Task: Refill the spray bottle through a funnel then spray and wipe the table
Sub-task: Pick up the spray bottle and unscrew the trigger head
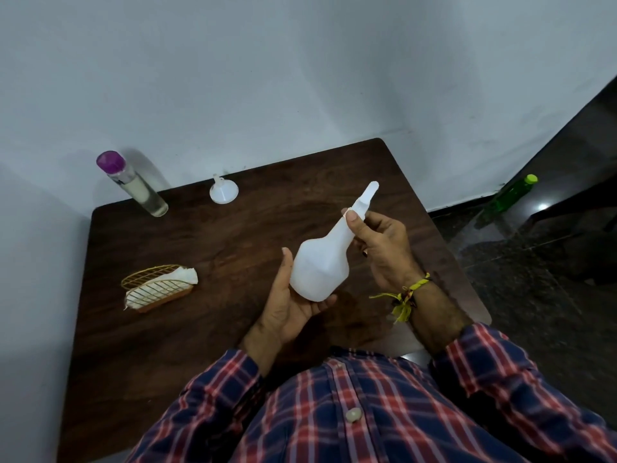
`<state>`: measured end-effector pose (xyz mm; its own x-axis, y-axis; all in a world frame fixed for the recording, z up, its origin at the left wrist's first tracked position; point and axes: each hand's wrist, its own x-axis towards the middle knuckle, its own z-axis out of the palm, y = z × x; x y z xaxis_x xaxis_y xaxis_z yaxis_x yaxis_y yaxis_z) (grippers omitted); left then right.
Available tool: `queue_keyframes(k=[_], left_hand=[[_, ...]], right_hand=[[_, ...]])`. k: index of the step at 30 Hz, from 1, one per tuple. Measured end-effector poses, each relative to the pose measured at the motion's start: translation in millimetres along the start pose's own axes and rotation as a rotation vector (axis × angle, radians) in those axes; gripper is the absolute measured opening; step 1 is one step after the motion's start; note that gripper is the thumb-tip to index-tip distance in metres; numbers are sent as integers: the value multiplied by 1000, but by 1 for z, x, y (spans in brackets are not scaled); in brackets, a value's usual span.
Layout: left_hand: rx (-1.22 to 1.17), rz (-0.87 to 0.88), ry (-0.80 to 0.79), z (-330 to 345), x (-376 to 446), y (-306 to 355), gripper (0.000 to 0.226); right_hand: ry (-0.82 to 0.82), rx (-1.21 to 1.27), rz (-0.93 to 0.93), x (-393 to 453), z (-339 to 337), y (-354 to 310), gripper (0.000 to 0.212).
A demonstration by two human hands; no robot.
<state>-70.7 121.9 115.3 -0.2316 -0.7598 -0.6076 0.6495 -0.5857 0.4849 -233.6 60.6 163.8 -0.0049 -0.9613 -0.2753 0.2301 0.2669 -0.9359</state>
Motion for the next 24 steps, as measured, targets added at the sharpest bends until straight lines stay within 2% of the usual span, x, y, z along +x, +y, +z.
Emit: queue_keyframes(k=[4, 8, 10, 14, 18, 22, 24], left_hand=[[17, 10, -6, -3, 3, 3, 61], [19, -94, -23, -4, 3, 6, 65], [-8, -67, -29, -4, 4, 4, 62], [45, 49, 27, -7, 5, 2, 62], [92, 71, 38, -8, 5, 2, 65], [126, 101, 27, -6, 2, 2, 64], [175, 120, 23, -6, 2, 3, 62]], right_hand=[[44, 67, -50, -3, 0, -5, 44], [19, 46, -45, -4, 0, -8, 20], [15, 45, -40, -5, 0, -7, 18], [48, -34, -100, -8, 4, -5, 37], [57, 6, -81, -6, 4, -4, 27], [55, 23, -65, -6, 9, -5, 48], [102, 3, -72, -4, 12, -6, 43]])
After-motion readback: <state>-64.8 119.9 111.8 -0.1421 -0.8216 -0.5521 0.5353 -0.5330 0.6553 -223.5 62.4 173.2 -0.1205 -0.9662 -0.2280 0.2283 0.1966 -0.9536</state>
